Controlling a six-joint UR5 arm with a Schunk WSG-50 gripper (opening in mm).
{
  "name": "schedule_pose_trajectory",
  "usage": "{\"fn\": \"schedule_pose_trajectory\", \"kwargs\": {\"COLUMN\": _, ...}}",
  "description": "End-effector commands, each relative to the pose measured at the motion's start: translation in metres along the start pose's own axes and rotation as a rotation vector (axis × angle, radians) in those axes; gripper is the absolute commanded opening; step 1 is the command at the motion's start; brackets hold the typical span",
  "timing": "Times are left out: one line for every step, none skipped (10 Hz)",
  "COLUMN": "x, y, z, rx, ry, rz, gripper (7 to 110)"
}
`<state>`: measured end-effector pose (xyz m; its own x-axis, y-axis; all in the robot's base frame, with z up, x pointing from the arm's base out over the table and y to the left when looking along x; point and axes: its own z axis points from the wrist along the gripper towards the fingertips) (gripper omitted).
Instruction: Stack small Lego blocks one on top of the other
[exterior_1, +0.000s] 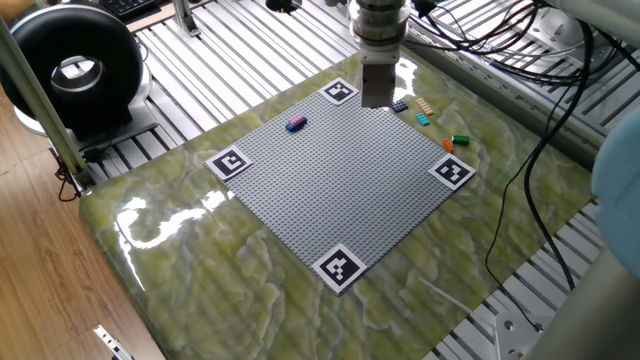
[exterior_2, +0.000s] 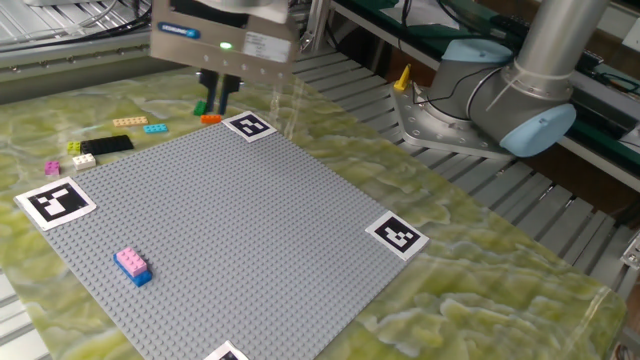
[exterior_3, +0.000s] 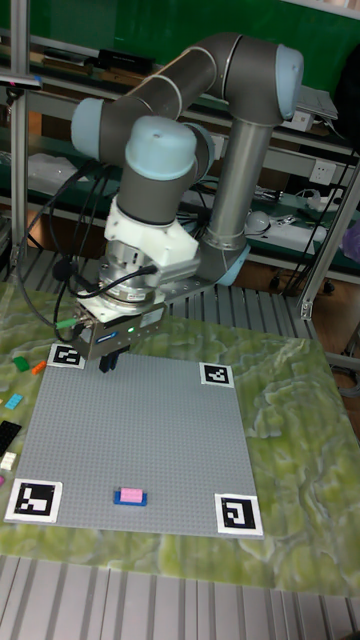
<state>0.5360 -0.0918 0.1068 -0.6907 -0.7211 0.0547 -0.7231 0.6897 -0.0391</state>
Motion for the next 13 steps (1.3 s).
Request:
{"fn": "schedule_pose_trajectory", "kwargs": {"x": 0.000, "y": 0.002, "z": 0.005, "rx": -0.044, "ry": -0.029, "rz": 0.051, "gripper": 7}}
{"fn": "schedule_pose_trajectory", "kwargs": {"x": -0.004, "y": 0.003, "z": 0.005, "rx": -0.050, "ry": -0.044, "rz": 0.078, "gripper": 7}}
{"fn": "schedule_pose_trajectory", "kwargs": {"x": -0.012, "y": 0.013, "z": 0.004, "rx": -0.093, "ry": -0.075, "rz": 0.103, "gripper": 7}}
{"fn": "schedule_pose_trajectory", "kwargs": {"x": -0.012, "y": 0.020, "z": 0.003, "rx": -0.120, "ry": -0.075, "rz": 0.108, "gripper": 7}}
{"fn": "schedule_pose_trajectory", "kwargs": {"x": -0.007, "y": 0.024, "z": 0.003, "rx": -0.133, "ry": -0.055, "rz": 0.088, "gripper": 7}}
{"fn": "schedule_pose_trajectory", "kwargs": {"x": 0.000, "y": 0.022, "z": 0.004, "rx": -0.122, "ry": -0.027, "rz": 0.081, "gripper": 7}}
{"fn": "schedule_pose_trajectory", "kwargs": {"x": 0.012, "y": 0.019, "z": 0.004, "rx": -0.112, "ry": 0.019, "rz": 0.065, "gripper": 7}}
{"fn": "schedule_pose_trajectory", "kwargs": {"x": 0.020, "y": 0.015, "z": 0.006, "rx": -0.093, "ry": 0.037, "rz": 0.031, "gripper": 7}}
{"fn": "schedule_pose_trajectory", "kwargs": {"x": 0.036, "y": 0.017, "z": 0.017, "rx": -0.099, "ry": 0.017, "rz": -0.058, "gripper": 7}}
{"fn": "schedule_pose_trajectory", "kwargs": {"x": 0.050, "y": 0.023, "z": 0.026, "rx": -0.124, "ry": -0.001, "rz": -0.100, "gripper": 7}}
{"fn": "schedule_pose_trajectory", "kwargs": {"x": 0.061, "y": 0.018, "z": 0.034, "rx": -0.111, "ry": -0.015, "rz": -0.102, "gripper": 7}}
{"fn": "schedule_pose_trajectory", "kwargs": {"x": 0.066, "y": 0.014, "z": 0.040, "rx": -0.098, "ry": -0.032, "rz": -0.094, "gripper": 7}}
{"fn": "schedule_pose_trajectory", "kwargs": {"x": 0.070, "y": 0.013, "z": 0.043, "rx": -0.089, "ry": -0.046, "rz": -0.078, "gripper": 7}}
